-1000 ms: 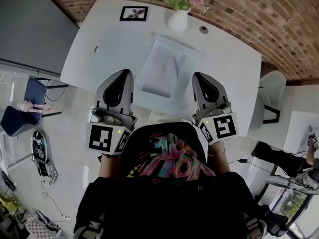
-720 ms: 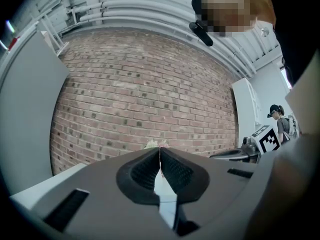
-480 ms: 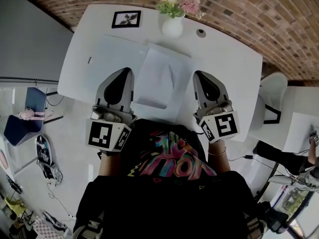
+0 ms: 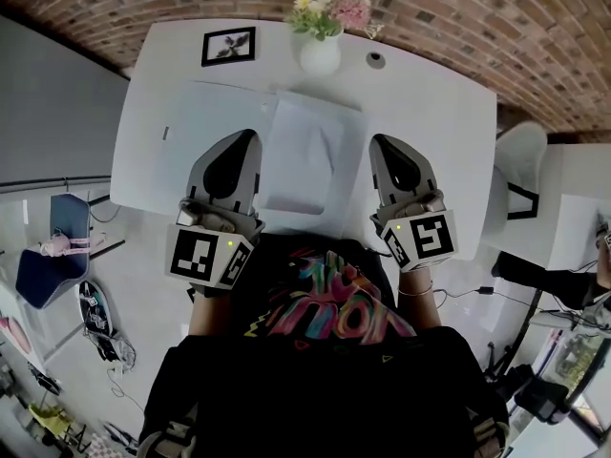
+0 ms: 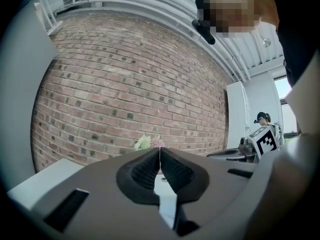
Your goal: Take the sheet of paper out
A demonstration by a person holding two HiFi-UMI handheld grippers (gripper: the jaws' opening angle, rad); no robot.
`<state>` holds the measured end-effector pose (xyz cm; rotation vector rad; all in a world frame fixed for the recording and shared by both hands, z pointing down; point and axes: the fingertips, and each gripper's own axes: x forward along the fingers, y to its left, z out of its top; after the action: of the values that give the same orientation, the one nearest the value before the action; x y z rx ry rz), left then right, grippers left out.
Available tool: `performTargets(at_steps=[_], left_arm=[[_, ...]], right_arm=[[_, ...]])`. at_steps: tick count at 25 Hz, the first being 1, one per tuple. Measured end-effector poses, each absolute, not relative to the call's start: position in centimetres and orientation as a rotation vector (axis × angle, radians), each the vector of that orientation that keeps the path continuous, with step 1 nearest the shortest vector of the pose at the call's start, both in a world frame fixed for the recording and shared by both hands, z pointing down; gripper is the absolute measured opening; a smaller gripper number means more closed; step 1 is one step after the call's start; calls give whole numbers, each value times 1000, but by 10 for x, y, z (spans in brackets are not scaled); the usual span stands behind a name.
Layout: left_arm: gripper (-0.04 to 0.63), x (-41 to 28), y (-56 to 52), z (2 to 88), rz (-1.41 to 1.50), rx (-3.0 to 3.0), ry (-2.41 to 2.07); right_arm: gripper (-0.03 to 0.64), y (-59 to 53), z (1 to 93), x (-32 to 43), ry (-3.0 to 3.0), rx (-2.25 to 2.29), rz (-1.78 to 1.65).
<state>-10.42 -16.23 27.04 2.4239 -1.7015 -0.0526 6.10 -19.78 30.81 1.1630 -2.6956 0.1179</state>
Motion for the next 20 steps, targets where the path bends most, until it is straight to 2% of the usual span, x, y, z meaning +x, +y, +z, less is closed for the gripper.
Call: performTargets(at_steps=[20], left_arm=[[26,-110,-169,309,11,2414,-1573]], right_arm=[[18,-185,335,54,-2611,1215,195]])
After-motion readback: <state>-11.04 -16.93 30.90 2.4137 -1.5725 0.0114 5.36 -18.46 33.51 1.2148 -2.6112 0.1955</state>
